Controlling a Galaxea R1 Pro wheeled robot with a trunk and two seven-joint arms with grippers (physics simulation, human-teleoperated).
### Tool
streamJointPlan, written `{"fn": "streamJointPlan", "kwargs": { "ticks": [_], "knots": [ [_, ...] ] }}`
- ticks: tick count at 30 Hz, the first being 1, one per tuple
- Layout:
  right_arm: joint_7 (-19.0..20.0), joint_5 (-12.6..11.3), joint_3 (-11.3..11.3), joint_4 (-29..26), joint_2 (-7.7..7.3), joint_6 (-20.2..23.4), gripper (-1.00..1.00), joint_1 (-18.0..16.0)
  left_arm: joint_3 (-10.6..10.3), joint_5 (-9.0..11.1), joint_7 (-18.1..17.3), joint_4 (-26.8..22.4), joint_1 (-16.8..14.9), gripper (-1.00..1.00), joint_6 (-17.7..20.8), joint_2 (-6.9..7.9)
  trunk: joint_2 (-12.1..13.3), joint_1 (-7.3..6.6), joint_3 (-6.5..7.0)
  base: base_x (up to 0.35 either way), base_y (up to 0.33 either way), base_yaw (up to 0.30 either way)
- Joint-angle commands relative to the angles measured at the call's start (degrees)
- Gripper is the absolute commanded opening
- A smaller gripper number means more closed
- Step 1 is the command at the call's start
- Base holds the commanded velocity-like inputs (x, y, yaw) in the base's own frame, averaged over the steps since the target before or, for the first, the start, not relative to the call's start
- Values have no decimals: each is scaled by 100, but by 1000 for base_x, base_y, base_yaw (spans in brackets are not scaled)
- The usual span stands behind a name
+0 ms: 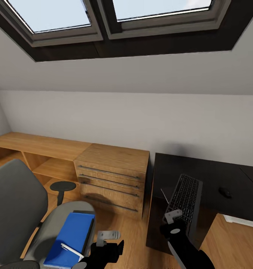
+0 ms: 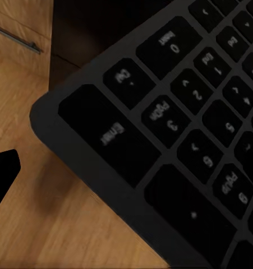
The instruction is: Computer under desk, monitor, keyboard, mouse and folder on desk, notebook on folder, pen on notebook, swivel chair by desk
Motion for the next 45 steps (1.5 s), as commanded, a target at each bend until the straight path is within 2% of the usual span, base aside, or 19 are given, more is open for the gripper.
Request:
{"fn": "streamJointPlan", "kwargs": {
  "ticks": [1,22,23,30,34,37,43,45],
  "knots": [
    [-45,-27,30,-8,-8,34,100,-5,-4,61,50,-7,-3,100,18,-1,-4,0,-6,-22,0,0],
    [-45,-27,23,-108,-16,1,100,-5,0,68,50,-5,-1,100,18,-1,-4,0,-6,-20,0,0],
    [-45,-28,7,-363,-26,-11,100,-1,3,69,50,-2,-1,100,18,-1,-4,0,-6,0,0,0],
    [-45,-84,-26,-1217,-81,-33,100,59,19,69,63,3,-1,100,18,6,-4,0,-6,0,0,0],
    [-36,-94,-29,-1767,-89,-29,100,359,35,69,67,19,-1,100,18,7,-4,0,-6,0,0,0],
    [-29,-96,-30,-2422,-94,-28,100,721,59,68,68,109,-1,100,15,12,-4,0,-6,0,0,0],
    [-23,-104,-48,-2995,-121,-40,100,1036,84,62,73,228,-1,100,5,23,-4,0,-6,0,0,0],
    [-26,-105,-100,-3119,-126,-131,100,1149,153,57,70,249,-1,100,-3,22,-4,0,-6,0,0,0]
  ]
}}
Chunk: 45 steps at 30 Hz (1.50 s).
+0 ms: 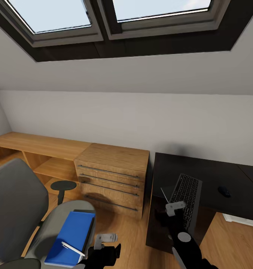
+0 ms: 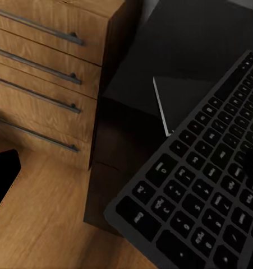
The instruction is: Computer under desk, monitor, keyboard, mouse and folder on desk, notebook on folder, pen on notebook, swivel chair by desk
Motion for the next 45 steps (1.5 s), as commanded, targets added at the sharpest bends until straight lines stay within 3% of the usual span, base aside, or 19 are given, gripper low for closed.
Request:
{"fn": "streamJointPlan", "kwargs": {
  "ticks": [1,4,7,8,12,13,17,22,29,31,35,45],
  "knots": [
    [-56,-39,6,-63,-6,-6,100,33,24,63,48,23,-1,100,13,-3,-4,1,-6,0,0,0],
    [-60,-142,-4,-223,0,-44,100,198,57,65,24,214,-1,100,-29,0,-4,1,-6,0,0,0],
    [-61,-450,-7,-430,4,-68,100,417,55,53,9,460,-1,100,-83,2,-4,1,-4,0,0,-2],
    [-62,-747,-21,-492,-13,-271,100,721,44,44,10,677,-1,100,-104,5,-4,1,-1,0,0,-81],
    [-75,-785,-30,-489,-30,-712,100,955,56,41,0,876,-1,100,-115,10,-4,1,9,0,0,-45],
    [-77,-815,-38,-178,-113,-1323,100,1224,68,29,-12,1381,-1,100,-376,77,-4,1,10,0,0,-157],
    [-79,-827,-33,77,-192,-1807,100,1272,75,31,-13,1495,-1,100,-717,132,-4,1,16,0,23,-215],
    [-77,-878,-41,168,-204,-1898,100,1342,58,34,0,1514,-1,100,-788,142,-4,1,18,0,224,-279],
    [-116,-1159,-68,446,-209,-2247,100,1355,47,39,12,1548,-1,100,-804,144,-4,1,10,36,293,-294],
    [-332,-1423,-75,491,-213,-2375,100,1355,36,34,13,1618,-1,100,-805,139,-4,1,3,79,212,-277],
    [-486,-1664,-78,505,-214,-2442,100,1355,27,31,13,1642,-1,100,-806,136,-4,1,-16,32,76,-264],
    [-486,-1734,-75,593,-224,-2514,100,1355,20,32,20,1649,-1,100,-806,126,-4,1,-35,3,8,-81]
  ]
}}
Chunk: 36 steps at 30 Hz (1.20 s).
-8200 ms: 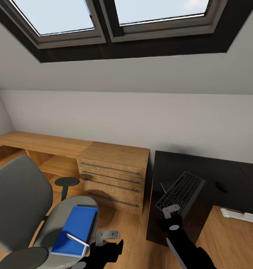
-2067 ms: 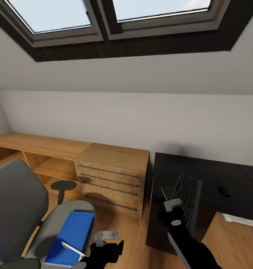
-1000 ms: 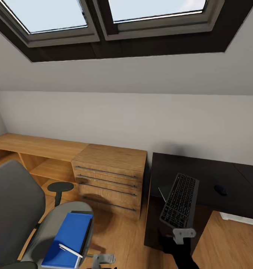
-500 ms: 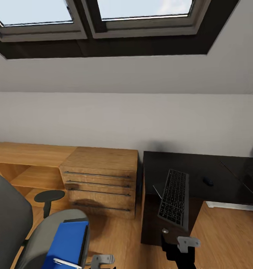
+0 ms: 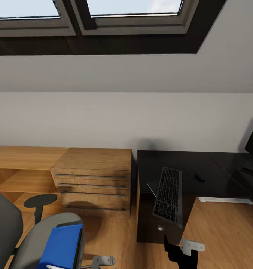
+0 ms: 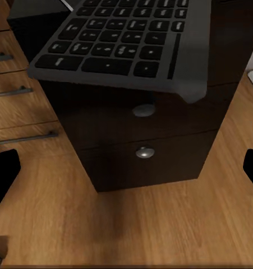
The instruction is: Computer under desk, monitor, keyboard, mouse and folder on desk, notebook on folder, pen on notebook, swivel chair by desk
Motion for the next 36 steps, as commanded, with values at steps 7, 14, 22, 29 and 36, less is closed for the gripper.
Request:
{"fn": "streamJointPlan", "kwargs": {
  "ticks": [7,14,22,29,36],
  "knots": [
    [992,-635,-152,212,-381,27,100,-1,-16,98,84,-75,0,100,28,-62,-124,67,-58,0,0,-1],
    [2434,-1489,-813,836,-468,45,100,-1,-42,91,90,-264,0,100,38,-183,-405,221,-184,0,0,0],
    [4751,-1748,-2360,1577,-460,1080,100,-5,-55,55,93,-408,4,100,83,-454,-726,396,-328,0,0,0],
    [5219,-2045,-2555,1961,-458,1452,100,-26,-48,216,308,-513,-582,100,413,-454,-1006,550,-453,0,0,0],
    [5211,-2057,-2572,2172,-438,1365,100,-53,-38,518,375,-188,-691,100,483,-454,-1287,704,-579,0,0,0]
  ]
}}
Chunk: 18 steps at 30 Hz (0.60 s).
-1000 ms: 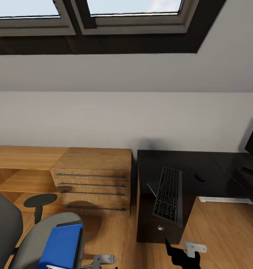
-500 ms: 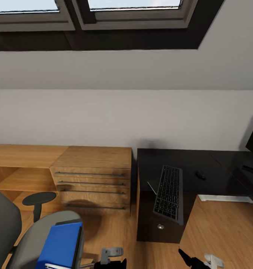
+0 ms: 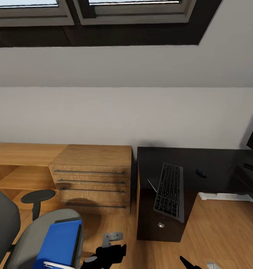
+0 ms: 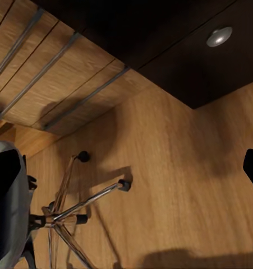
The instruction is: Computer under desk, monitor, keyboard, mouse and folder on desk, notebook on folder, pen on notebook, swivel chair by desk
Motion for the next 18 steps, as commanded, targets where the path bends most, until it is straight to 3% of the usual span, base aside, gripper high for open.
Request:
{"fn": "streamJointPlan", "kwargs": {
  "ticks": [1,3,5,18],
  "knots": [
    [15,-60,-10,-6,1,46,100,2,-11,66,50,7,-5,100,17,0,-45,23,-24,0,0,0],
    [87,-44,8,-16,-7,26,100,1,-24,66,191,21,-7,100,18,0,-125,67,-60,0,0,0],
    [115,-43,-6,-22,-7,-29,100,1,-20,91,625,-42,-7,100,25,0,-205,111,-95,0,0,0],
    [134,-46,-10,-19,2,-157,100,1,-18,103,735,-54,-7,100,27,0,-727,396,-329,0,0,0]
  ]
}}
